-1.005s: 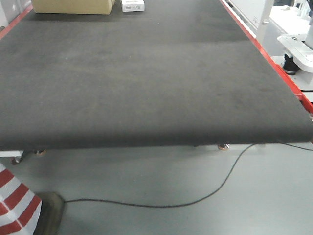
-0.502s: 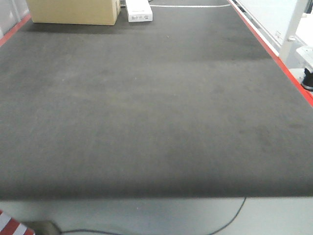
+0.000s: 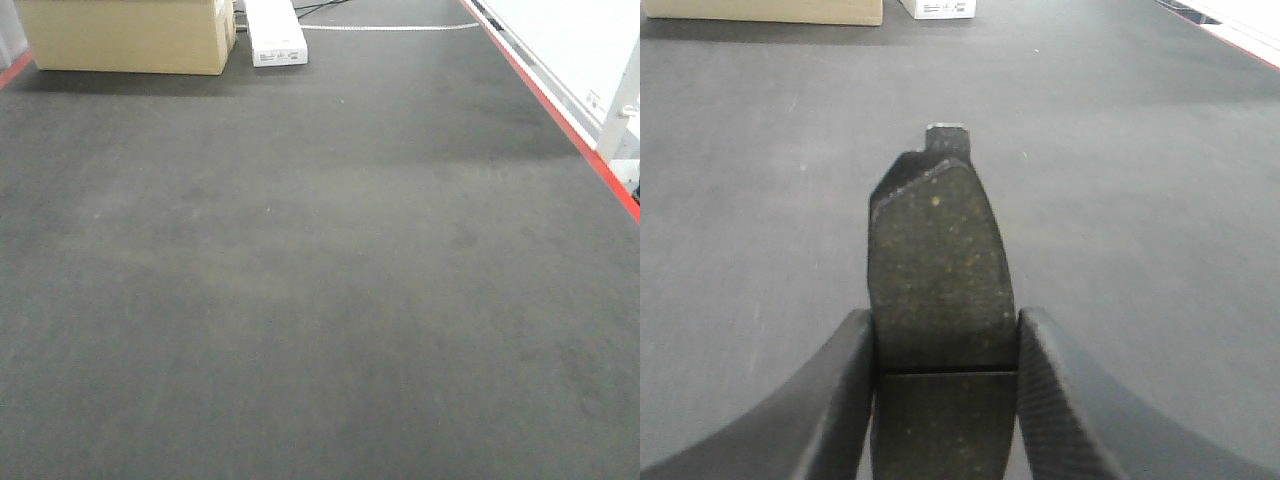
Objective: Move and align brake pads A on conveyor
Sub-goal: 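Lower the left gripper with its brake pad toward the belt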
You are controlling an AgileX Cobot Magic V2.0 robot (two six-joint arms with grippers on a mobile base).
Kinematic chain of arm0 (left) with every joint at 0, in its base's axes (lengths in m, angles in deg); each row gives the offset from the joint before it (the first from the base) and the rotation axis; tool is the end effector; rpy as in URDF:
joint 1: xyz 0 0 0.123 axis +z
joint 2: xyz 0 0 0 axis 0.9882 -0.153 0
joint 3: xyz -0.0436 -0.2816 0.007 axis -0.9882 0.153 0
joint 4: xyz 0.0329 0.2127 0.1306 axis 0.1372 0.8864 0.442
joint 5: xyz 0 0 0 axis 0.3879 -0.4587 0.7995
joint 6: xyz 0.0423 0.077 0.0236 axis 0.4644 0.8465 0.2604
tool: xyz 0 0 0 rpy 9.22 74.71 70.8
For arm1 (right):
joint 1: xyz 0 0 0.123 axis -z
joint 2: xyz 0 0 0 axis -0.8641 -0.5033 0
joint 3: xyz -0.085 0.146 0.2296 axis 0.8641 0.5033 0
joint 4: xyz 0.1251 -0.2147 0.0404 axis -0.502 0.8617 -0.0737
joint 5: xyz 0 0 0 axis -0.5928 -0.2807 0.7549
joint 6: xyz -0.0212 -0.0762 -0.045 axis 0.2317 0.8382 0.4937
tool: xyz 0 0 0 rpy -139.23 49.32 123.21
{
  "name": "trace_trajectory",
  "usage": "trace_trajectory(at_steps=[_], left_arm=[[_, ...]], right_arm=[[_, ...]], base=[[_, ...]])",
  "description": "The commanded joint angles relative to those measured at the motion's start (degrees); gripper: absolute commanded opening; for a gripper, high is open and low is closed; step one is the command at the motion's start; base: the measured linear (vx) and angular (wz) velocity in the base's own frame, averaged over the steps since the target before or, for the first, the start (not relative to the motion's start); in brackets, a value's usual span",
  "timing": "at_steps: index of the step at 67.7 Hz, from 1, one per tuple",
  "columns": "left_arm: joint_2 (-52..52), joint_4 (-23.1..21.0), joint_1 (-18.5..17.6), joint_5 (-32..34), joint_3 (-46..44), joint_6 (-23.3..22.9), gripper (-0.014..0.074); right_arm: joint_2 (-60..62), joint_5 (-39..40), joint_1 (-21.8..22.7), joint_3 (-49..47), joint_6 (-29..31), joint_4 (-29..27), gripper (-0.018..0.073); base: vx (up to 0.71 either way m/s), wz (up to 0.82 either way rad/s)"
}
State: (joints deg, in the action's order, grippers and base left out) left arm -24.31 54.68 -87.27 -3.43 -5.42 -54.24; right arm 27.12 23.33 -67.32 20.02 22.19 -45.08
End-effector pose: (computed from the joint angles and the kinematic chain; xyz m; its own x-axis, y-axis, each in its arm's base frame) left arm 0.0746 -0.0135 0.2731 -0.3091 -0.0268 -0.9507 0.1460 0.9864 -0.0753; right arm 0.0715 0.0061 0.2891 -0.3554 0.0451 -0.9336 -0.0636 0.9954 0.0723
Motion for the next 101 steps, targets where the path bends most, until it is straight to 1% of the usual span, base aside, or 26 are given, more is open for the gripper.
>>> trace_trajectory(at_steps=[1,38,101], left_arm=[[-0.5,-0.79,-0.26,5.72,-1.67,-0.11,-0.0006],[-0.5,-0.79,-0.26,5.72,-1.67,-0.11,-0.0006],[-0.5,-0.79,-0.26,5.72,-1.67,-0.19,-0.0006]], right_arm=[[-0.34,5.32,0.06,-1.87,0.48,0.59,-0.0007],[-0.34,5.32,0.06,-1.87,0.48,0.59,-0.0007],[-0.34,5.27,0.06,-1.87,0.48,0.59,-0.0007]], base=[[0.29,-0.02],[0.19,0.01],[0.01,0.0]])
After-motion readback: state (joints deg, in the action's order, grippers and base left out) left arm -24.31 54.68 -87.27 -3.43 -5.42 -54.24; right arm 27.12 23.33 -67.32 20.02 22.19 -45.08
